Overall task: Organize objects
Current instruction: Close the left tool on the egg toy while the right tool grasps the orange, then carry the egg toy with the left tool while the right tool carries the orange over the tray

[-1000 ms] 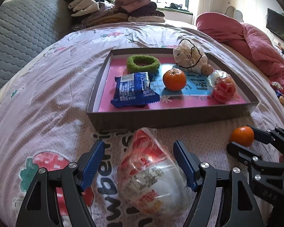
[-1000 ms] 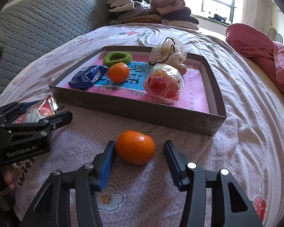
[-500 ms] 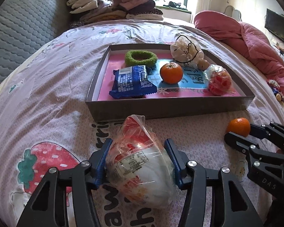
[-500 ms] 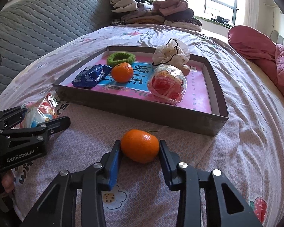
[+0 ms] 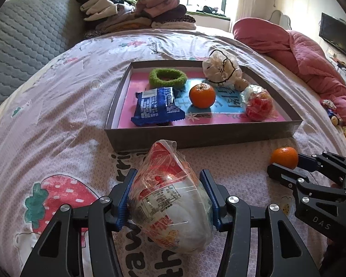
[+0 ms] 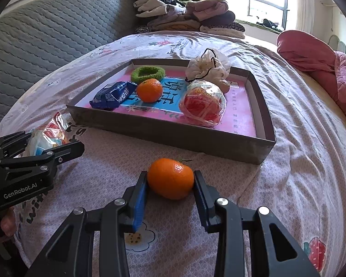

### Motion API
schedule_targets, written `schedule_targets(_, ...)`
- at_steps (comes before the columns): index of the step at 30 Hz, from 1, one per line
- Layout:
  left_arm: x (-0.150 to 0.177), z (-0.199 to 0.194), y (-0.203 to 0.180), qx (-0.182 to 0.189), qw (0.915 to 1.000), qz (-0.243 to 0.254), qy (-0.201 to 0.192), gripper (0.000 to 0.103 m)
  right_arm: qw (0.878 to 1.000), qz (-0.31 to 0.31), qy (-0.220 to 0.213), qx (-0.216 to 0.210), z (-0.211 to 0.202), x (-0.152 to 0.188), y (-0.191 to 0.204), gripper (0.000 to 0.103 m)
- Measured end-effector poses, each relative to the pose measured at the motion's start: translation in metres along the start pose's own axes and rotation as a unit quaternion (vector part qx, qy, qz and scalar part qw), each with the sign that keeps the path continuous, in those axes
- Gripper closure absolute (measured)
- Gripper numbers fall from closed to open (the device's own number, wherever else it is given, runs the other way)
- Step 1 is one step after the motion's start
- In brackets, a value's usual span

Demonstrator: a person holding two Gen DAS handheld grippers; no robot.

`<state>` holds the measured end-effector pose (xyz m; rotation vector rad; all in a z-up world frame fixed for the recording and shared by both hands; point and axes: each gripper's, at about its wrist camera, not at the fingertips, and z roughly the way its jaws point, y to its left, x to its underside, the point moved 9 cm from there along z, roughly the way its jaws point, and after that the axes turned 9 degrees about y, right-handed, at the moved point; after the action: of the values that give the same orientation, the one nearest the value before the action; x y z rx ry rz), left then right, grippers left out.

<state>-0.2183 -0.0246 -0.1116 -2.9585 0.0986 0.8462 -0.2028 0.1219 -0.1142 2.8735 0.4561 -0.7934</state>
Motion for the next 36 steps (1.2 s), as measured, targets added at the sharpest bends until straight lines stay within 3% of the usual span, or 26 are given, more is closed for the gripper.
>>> schedule_targets(17, 0.000, -0.022, -0.011, 0.000, 0.9997, 0.008, -0.022, 0.047, 1.000, 0.008, -0.023, -0.004, -0.018, -0.001, -0.002, 0.065)
schedule_targets(36, -0.009, -0.063, -0.010, -0.009, 0.9980, -0.006, -0.063, 0.047, 0.997, 0.004, -0.076, -0.023, -0.059, -0.010, 0.002, 0.065)
